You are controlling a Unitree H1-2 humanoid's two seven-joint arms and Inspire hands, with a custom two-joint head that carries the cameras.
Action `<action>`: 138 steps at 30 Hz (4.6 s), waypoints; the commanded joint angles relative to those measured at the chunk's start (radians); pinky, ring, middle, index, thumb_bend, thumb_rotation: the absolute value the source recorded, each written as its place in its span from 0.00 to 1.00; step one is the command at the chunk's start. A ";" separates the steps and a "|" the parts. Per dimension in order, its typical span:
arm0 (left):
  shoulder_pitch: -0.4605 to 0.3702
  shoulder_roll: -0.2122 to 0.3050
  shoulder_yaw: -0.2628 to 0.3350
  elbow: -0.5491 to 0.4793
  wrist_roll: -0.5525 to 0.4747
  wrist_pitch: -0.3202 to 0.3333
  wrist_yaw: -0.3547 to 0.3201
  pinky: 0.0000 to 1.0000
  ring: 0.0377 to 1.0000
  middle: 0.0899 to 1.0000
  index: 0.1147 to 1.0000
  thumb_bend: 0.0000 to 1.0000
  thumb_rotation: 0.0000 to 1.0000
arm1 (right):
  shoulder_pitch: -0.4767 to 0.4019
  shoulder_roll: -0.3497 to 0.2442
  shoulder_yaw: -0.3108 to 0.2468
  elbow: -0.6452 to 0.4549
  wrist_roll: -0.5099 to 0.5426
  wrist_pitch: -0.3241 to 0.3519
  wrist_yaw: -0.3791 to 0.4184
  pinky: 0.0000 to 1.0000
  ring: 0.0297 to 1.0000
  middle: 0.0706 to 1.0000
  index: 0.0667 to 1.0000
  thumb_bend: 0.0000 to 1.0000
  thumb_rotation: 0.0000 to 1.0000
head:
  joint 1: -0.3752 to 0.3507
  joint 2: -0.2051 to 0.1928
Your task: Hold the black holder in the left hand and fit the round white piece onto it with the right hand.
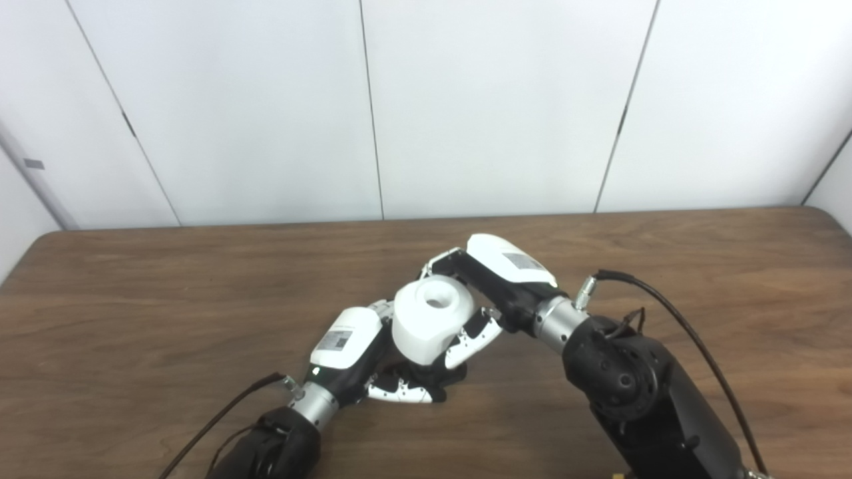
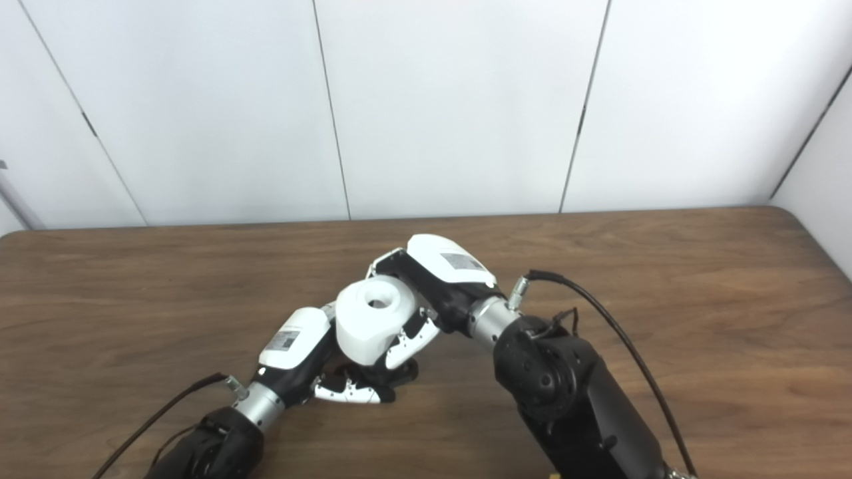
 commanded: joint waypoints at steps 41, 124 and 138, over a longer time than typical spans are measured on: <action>0.077 -0.022 -0.062 0.023 0.041 0.099 -0.106 0.90 0.87 0.84 0.42 0.52 0.06 | -0.017 0.020 0.054 0.189 -0.047 -0.158 -0.067 0.70 0.72 0.71 0.44 0.52 0.14 | 0.033 0.039; 0.074 -0.008 -0.070 0.008 0.015 0.122 -0.121 0.91 0.86 0.84 0.42 0.52 0.06 | -0.001 -0.007 -0.005 0.165 0.012 -0.266 -0.115 0.55 0.64 0.71 0.83 0.82 0.11 | 0.037 0.081; 0.073 -0.006 -0.073 0.009 0.019 0.115 -0.115 0.89 0.86 0.84 0.42 0.52 0.06 | 0.001 -0.005 -0.026 0.163 0.030 -0.271 -0.119 0.53 0.64 0.73 0.91 0.83 0.10 | 0.039 0.085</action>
